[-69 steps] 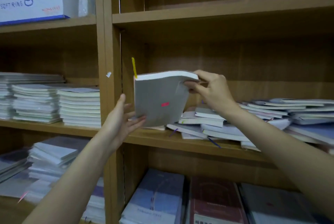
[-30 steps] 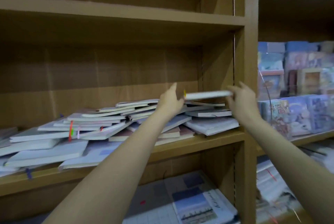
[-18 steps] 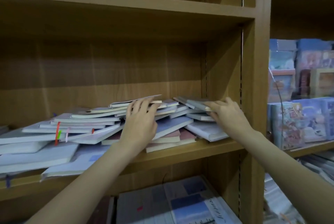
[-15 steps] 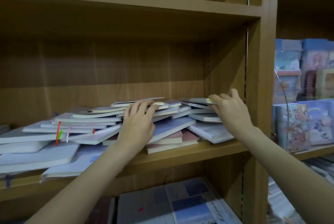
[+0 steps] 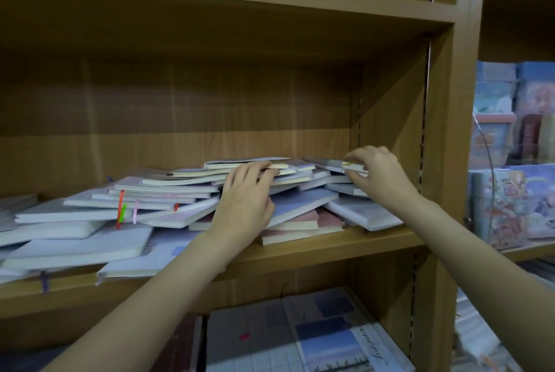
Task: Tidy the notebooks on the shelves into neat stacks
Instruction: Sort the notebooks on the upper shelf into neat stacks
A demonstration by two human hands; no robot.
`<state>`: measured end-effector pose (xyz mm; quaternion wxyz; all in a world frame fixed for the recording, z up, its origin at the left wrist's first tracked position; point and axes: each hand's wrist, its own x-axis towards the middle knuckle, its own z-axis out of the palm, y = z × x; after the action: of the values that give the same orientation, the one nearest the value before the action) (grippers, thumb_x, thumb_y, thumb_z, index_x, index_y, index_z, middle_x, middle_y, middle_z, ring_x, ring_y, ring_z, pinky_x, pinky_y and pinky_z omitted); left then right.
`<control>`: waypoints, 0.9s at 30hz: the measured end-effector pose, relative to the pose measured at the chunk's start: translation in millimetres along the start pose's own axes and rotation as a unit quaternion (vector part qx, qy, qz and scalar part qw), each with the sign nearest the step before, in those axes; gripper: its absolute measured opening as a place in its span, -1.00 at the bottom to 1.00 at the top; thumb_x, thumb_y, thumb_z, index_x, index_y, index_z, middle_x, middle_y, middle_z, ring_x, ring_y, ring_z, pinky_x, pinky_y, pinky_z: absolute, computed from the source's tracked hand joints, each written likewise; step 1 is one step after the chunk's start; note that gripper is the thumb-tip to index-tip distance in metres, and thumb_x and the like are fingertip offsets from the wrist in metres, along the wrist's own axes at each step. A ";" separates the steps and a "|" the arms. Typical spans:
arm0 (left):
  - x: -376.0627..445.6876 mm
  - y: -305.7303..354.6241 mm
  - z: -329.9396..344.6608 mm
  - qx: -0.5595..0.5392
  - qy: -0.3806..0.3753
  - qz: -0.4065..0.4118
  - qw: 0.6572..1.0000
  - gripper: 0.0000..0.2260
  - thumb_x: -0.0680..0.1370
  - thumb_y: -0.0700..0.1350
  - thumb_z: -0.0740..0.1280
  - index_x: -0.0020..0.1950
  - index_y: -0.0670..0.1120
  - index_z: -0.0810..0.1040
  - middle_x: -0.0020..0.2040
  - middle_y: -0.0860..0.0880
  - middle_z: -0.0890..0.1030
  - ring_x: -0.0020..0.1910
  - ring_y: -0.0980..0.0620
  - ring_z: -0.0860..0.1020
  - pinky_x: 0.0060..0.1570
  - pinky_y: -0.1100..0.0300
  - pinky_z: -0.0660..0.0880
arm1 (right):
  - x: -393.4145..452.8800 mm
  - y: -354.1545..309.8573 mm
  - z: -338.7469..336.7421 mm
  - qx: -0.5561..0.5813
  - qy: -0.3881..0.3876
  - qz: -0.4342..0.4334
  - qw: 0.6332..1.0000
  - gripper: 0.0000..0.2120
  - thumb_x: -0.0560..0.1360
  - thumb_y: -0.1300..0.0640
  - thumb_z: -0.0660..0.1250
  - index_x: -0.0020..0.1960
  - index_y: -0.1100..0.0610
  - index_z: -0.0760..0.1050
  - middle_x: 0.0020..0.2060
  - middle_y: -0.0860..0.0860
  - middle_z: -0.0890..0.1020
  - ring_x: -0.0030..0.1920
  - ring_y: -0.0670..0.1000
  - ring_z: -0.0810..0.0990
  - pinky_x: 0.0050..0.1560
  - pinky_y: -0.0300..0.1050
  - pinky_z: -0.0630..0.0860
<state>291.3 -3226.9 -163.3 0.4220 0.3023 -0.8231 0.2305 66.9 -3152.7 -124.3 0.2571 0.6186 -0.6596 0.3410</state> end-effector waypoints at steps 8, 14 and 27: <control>-45.9 -67.9 -54.7 0.032 0.082 -0.042 0.995 -0.61 0.36 -0.18 0.18 0.17 -0.13 0.51 0.14 -0.11 0.54 0.15 -0.03 0.36 0.16 0.10 0.21 | 10.1 -92.0 14.2 0.064 -0.003 -0.119 0.991 -0.71 0.52 0.08 0.33 0.20 0.16 0.53 0.14 0.06 0.58 0.19 0.09 0.40 0.04 -0.30 0.15; -98.9 -136.0 -94.6 0.083 0.050 -0.161 0.982 -0.57 0.32 -0.15 0.26 0.19 -0.15 0.51 0.15 -0.16 0.53 0.17 -0.14 0.41 0.14 -0.07 0.35 | 21.1 -165.8 35.9 0.082 -0.023 -0.174 0.981 -0.67 0.50 0.05 0.34 0.24 0.12 0.51 0.23 0.05 0.51 0.31 0.10 0.32 0.27 -0.04 0.23; -129.3 -200.6 -143.3 0.018 -0.087 -0.236 0.968 -0.40 0.34 0.18 0.03 0.25 -0.10 0.45 0.13 -0.03 0.55 0.14 -0.08 0.46 0.15 0.08 0.36 | 22.7 -250.6 77.8 -0.079 -0.138 -0.201 0.967 -0.34 0.47 -0.23 0.26 0.47 -0.04 0.14 0.37 -0.02 0.33 0.34 0.08 0.29 0.37 0.01 0.06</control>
<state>569.3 -3239.3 -169.1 0.3862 0.5146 -0.7574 0.1118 319.4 -3227.6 -123.4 0.2748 0.7571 -0.5758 0.1403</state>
